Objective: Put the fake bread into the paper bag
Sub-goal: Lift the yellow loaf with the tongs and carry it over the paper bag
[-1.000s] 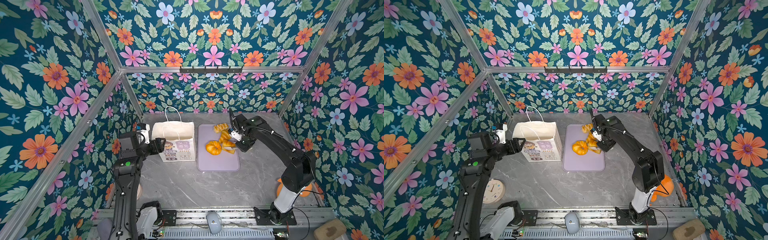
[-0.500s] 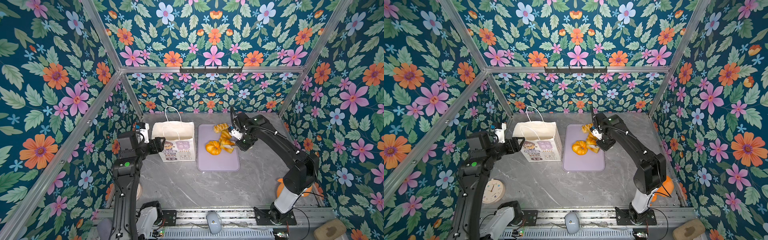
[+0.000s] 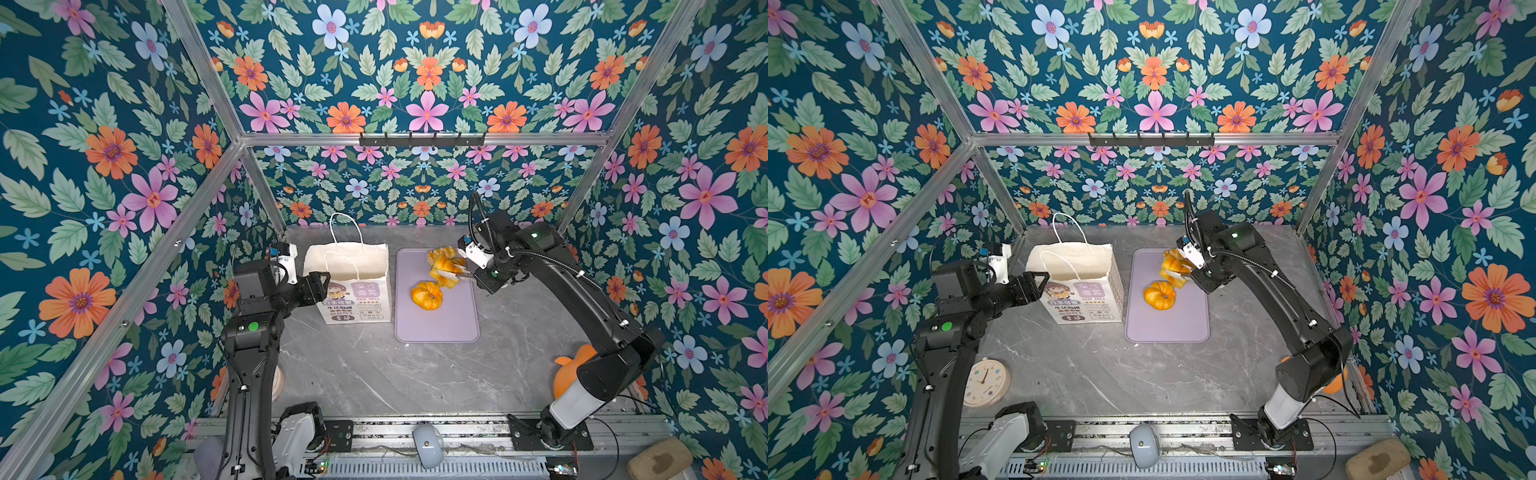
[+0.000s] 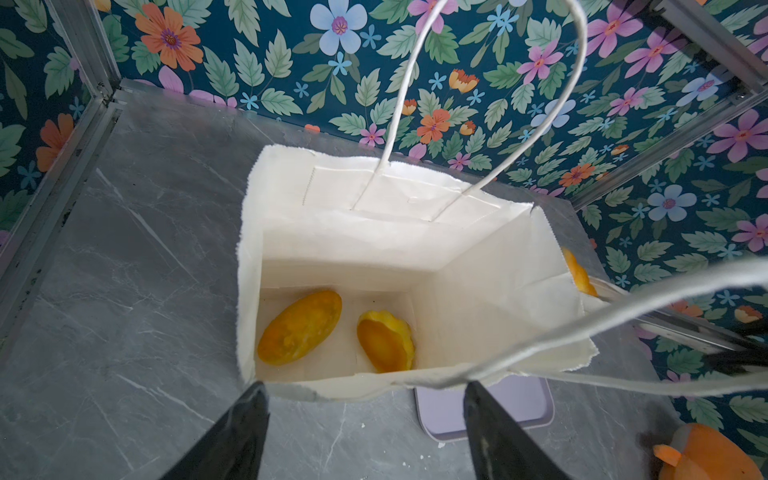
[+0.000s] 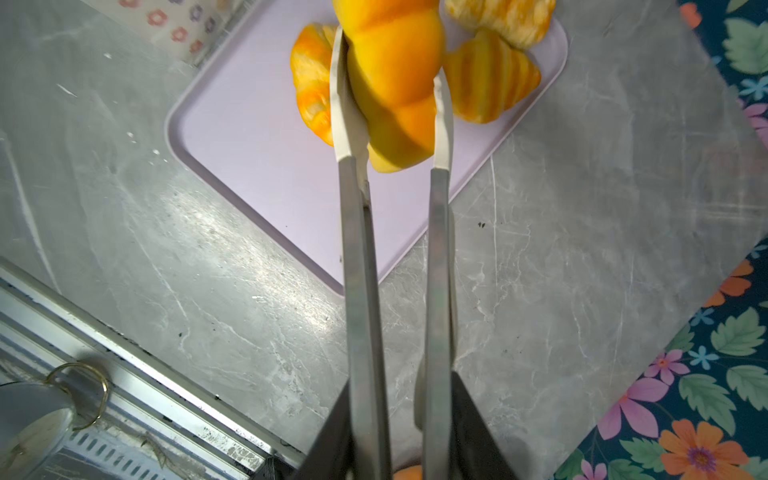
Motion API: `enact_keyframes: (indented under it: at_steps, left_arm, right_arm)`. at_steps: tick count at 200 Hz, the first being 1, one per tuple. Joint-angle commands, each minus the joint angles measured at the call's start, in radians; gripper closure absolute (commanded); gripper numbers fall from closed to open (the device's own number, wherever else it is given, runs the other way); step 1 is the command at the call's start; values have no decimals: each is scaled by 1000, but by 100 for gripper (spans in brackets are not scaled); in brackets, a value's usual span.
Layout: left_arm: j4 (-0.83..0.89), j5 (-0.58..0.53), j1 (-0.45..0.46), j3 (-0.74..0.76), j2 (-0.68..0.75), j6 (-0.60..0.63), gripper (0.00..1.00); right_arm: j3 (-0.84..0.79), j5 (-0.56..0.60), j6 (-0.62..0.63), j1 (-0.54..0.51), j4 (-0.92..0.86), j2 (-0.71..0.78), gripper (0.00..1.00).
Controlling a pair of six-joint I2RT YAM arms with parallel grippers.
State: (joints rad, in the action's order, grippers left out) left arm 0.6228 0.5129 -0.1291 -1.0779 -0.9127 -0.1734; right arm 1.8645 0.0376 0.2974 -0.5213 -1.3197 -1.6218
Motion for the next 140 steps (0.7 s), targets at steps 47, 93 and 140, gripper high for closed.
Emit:
enact_keyframes:
  at_steps: [47, 93, 140]
  left_arm:
    - [-3, 1, 0, -14, 2, 7, 25]
    - [8, -4, 0, -20, 12, 6, 25]
    - [24, -13, 1, -30, 20, 9, 25]
  right_arm:
    - [188, -106, 44, -59, 3, 53, 79]
    - [378, -127, 80, -81, -50, -15, 79]
    - [583, -128, 128, -111, -129, -143, 79]
